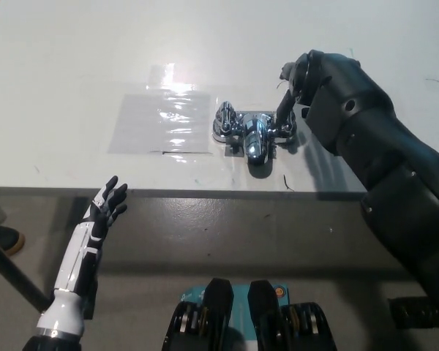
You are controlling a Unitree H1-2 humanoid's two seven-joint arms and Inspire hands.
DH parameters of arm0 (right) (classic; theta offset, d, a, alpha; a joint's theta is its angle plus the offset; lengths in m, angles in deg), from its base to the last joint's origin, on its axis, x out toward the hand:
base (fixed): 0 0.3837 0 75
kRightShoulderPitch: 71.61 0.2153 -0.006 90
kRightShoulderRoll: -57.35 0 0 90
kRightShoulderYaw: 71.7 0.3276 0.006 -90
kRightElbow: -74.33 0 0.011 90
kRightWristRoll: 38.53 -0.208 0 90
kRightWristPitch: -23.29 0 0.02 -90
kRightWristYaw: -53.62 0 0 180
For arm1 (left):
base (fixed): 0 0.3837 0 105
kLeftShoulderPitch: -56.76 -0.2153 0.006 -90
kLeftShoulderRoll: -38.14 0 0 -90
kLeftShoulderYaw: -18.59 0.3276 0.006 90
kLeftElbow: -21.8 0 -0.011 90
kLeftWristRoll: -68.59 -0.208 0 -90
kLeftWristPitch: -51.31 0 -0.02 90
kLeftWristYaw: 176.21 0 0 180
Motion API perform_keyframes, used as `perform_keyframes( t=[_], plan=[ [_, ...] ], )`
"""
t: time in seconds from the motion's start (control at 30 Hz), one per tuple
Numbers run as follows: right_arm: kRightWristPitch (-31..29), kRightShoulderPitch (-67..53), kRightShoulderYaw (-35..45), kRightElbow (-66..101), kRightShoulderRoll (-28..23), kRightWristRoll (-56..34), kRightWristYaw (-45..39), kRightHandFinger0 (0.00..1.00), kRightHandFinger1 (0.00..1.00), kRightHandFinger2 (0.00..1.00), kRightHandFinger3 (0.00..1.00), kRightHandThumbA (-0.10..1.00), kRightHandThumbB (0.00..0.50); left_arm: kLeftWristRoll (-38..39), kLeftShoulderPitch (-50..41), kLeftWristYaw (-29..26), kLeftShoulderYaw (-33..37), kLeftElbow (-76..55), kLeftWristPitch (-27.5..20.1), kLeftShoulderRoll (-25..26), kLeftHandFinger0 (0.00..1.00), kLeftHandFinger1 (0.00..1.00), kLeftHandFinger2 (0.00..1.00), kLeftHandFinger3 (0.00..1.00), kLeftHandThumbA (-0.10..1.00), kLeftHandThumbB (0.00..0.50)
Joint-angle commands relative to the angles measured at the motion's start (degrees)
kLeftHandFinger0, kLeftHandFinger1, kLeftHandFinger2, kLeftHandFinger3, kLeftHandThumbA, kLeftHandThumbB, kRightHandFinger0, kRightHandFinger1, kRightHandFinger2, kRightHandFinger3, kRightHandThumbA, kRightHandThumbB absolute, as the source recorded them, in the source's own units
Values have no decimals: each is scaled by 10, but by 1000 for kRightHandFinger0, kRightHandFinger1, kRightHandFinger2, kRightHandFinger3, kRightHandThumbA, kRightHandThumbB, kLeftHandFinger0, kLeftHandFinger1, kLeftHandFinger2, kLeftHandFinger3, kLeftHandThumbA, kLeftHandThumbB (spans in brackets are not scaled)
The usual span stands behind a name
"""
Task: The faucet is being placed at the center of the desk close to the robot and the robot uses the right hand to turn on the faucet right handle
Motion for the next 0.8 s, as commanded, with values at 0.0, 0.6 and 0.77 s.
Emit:
perform_keyframes(
  t=[0.0, 0.6, 0.77],
  plan=[
    [-10, 44, -26, -1, -18, 34, -44, 1000, 1000, 1000, 1000, 833, 347, 1, 10, 2, -4, -19, -3, 7, 1000, 1000, 1000, 1000, 1000, 302],
    [-41, 58, -50, 2, -48, 42, -88, 1000, 1000, 1000, 1000, 806, 274, -1, 16, 1, -5, -14, -5, 7, 1000, 1000, 1000, 1000, 1000, 302],
    [-48, 58, -58, 2, -51, 51, -93, 1000, 1000, 1000, 1000, 808, 268, -1, 18, 2, -6, -15, -6, 10, 1000, 1000, 1000, 1000, 1000, 295]
  ],
)
